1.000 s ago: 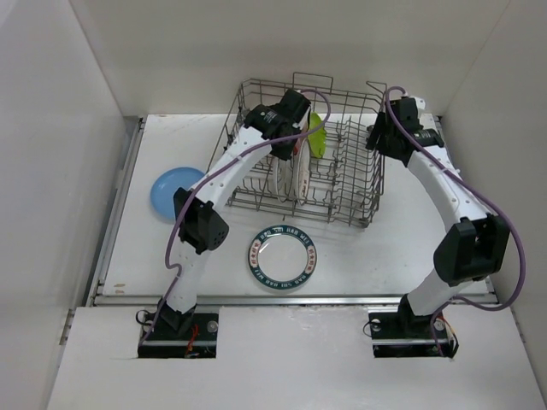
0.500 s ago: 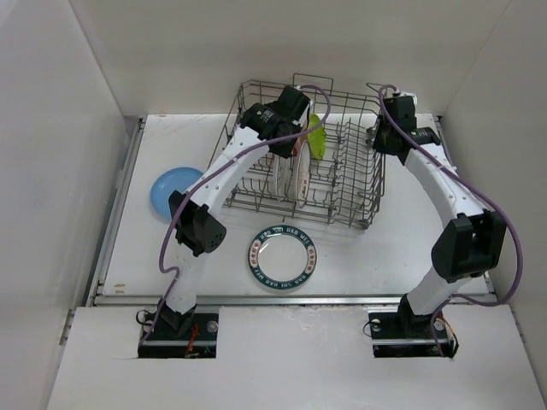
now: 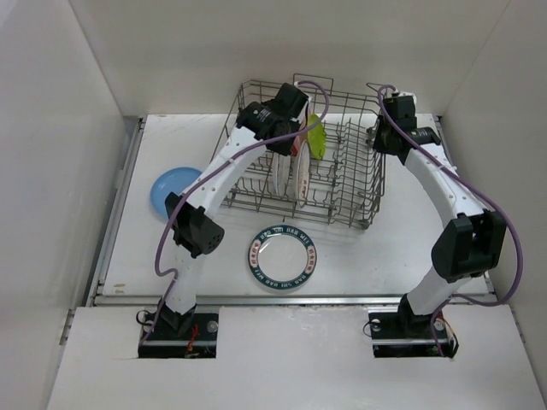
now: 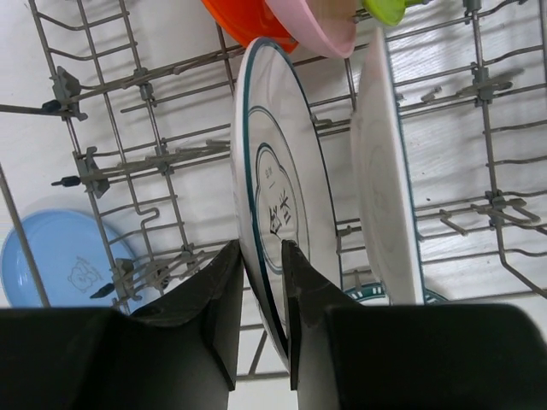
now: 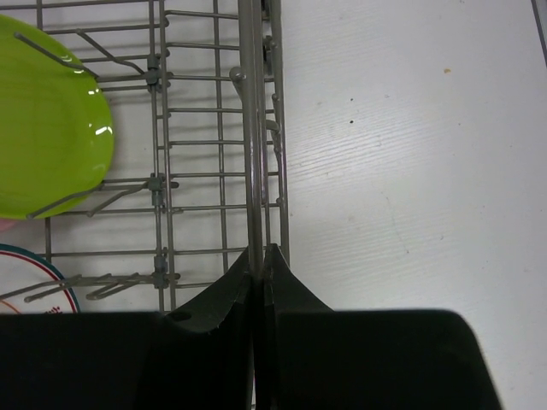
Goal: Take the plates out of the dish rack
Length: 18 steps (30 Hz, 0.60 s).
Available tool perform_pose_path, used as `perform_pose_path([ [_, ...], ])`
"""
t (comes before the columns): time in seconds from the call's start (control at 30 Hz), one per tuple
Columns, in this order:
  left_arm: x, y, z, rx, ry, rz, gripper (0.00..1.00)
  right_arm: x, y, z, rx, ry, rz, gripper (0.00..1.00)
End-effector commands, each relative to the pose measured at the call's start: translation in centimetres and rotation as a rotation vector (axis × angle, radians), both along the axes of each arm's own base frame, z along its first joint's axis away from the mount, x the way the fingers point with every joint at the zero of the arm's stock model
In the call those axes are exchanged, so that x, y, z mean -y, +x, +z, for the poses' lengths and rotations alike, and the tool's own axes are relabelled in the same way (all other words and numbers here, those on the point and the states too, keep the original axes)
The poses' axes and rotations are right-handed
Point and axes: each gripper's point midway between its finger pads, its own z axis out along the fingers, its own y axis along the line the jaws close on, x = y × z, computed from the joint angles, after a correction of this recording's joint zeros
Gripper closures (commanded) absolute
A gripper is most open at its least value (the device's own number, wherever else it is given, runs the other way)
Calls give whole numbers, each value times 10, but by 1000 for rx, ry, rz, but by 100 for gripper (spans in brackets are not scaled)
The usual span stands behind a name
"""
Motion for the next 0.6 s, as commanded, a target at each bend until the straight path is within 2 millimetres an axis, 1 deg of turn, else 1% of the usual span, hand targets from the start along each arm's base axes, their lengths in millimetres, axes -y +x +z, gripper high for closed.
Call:
perform_pose_path([
  [0.0, -6, -32, 188, 413, -313, -96, 100, 16, 20, 36, 132, -9, -52, 100],
  [0.07, -8, -32, 192, 427, -306, -95, 100, 16, 20, 46, 154, -6, -52, 100],
  [0.1, -10, -30, 199, 451, -305, -89, 100, 16, 20, 46, 154, -6, -52, 100],
  [0.13, -7, -33, 199, 450, -307, -97, 100, 16, 21, 50, 163, -4, -53, 100],
  [0.2, -8, -34, 197, 443, -302, -98, 100, 17, 19, 48, 151, -6, -52, 100],
  [0.23, -8, -34, 197, 443, -302, -98, 100, 17, 17, 52, 160, -5, -53, 100],
  [0.33, -8, -34, 197, 443, -302, -98, 100, 19, 18, 54, 167, -17, -54, 100],
  [0.37, -10, -36, 201, 451, -308, -98, 100, 19, 18, 54, 167, -17, -54, 100],
  [0.43, -15, -42, 200, 437, -297, -98, 100, 21, 18, 54, 166, -31, -56, 100],
  [0.47, -16, -43, 197, 427, -290, -98, 100, 20, 20, 48, 157, -33, -56, 100],
  [0.5, -19, -50, 200, 415, -306, -120, 100, 21, 20, 47, 154, -42, -49, 100],
  [0.53, -26, -51, 201, 404, -316, -124, 100, 21, 22, 45, 151, -52, -42, 100],
  [0.57, -29, -55, 187, 343, -313, -134, 100, 27, 22, 45, 152, -58, -59, 100],
])
